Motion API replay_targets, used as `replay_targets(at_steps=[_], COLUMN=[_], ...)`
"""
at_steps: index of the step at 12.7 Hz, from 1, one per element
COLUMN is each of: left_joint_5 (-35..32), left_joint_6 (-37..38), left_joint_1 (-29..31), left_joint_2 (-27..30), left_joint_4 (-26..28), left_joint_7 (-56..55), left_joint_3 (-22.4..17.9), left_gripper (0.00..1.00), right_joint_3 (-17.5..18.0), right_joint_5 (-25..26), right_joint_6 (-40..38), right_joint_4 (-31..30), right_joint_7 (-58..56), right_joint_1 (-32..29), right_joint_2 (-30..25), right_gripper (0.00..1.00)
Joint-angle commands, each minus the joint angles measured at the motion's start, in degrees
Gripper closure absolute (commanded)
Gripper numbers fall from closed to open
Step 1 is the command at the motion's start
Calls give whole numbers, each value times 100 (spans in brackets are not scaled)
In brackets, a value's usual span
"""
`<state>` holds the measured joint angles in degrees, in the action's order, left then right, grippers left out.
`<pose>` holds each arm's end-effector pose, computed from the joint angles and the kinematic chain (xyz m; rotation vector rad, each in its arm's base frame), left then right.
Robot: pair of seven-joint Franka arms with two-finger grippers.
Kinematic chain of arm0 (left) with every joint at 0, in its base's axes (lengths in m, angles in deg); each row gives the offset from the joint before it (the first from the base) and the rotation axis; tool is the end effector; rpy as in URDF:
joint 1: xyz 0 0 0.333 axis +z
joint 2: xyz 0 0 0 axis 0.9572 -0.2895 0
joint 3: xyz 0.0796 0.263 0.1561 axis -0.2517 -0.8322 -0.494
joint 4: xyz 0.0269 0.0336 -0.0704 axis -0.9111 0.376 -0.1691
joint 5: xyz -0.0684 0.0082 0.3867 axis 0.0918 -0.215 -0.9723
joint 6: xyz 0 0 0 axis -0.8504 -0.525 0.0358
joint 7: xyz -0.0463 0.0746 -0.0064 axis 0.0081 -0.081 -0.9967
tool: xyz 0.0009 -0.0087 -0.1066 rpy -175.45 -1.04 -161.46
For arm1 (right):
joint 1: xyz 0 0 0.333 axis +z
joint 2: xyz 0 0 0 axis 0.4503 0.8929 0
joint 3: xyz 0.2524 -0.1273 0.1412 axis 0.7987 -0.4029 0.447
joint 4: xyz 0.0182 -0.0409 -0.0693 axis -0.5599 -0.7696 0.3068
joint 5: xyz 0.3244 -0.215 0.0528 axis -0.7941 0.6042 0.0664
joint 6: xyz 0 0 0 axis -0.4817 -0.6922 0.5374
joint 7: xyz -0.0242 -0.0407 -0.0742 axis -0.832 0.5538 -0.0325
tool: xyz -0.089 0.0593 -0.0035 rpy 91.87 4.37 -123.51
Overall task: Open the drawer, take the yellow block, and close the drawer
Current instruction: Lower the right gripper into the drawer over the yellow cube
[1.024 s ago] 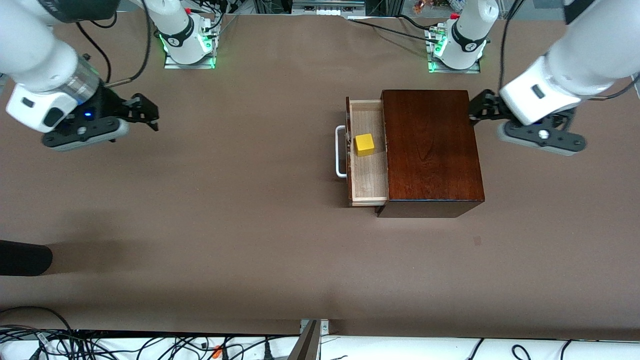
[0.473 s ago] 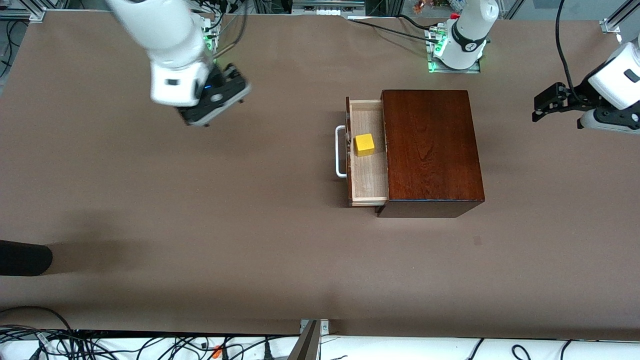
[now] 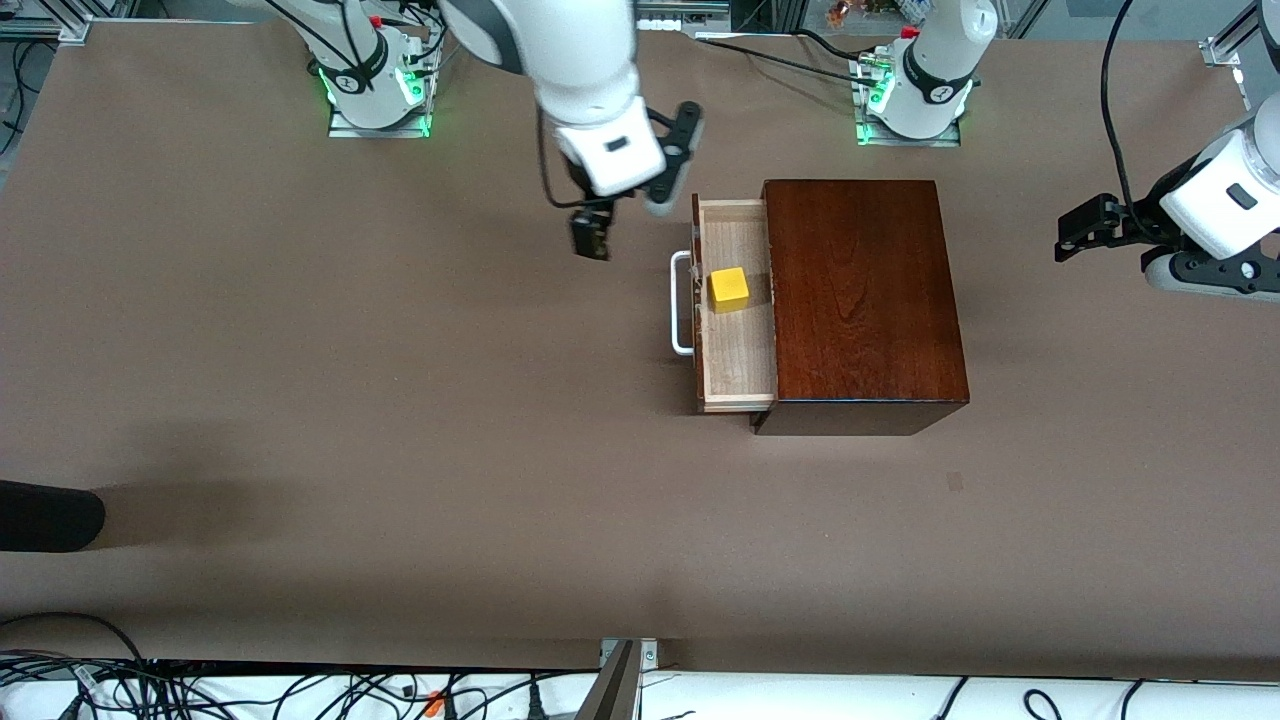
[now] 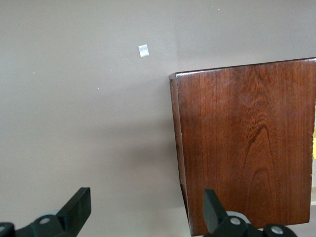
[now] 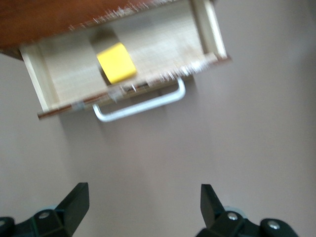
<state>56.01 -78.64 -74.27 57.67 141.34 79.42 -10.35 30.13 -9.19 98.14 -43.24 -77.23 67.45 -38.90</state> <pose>0.5623 -0.0207 0.5879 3.1190 -0.1240 -0.1569 0.4636 0.5181 0.5066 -2.4897 -1.9088 -0.1523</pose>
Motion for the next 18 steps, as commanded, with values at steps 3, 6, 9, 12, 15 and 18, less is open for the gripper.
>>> replay_targets(at_steps=[3, 6, 9, 12, 15, 18], left_joint_5=[178, 195, 100, -23, -138, -138], left_joint_6=[124, -34, -140, -149, -201, -175], left_joint_1=[83, 66, 31, 31, 31, 40], left_joint_2=[-79, -123, -123, -114, -123, -114], left_joint_4=[-242, -251, -242, -233, -216, -216], left_joint_7=[-403, -287, -261, -270, -314, -305], left_joint_3=[72, 81, 81, 81, 98, 98], left_gripper=[0, 0, 0, 0, 0, 0], right_joint_3=[-58, -93, -67, -93, -93, -93], right_joint_5=[321, 365, 400, 418, 532, 646], right_joint_6=[149, 149, 263, 474, 571, 606], right_joint_4=[1380, 1504, 1504, 1504, 1504, 1504], right_joint_7=[-523, -540, -514, -479, -496, -487], right_joint_1=[528, 826, 1002, 1108, 1144, 1178], right_joint_2=[1428, 1649, 1685, 1956, 2089, 2255], right_gripper=[0, 0, 0, 0, 0, 0])
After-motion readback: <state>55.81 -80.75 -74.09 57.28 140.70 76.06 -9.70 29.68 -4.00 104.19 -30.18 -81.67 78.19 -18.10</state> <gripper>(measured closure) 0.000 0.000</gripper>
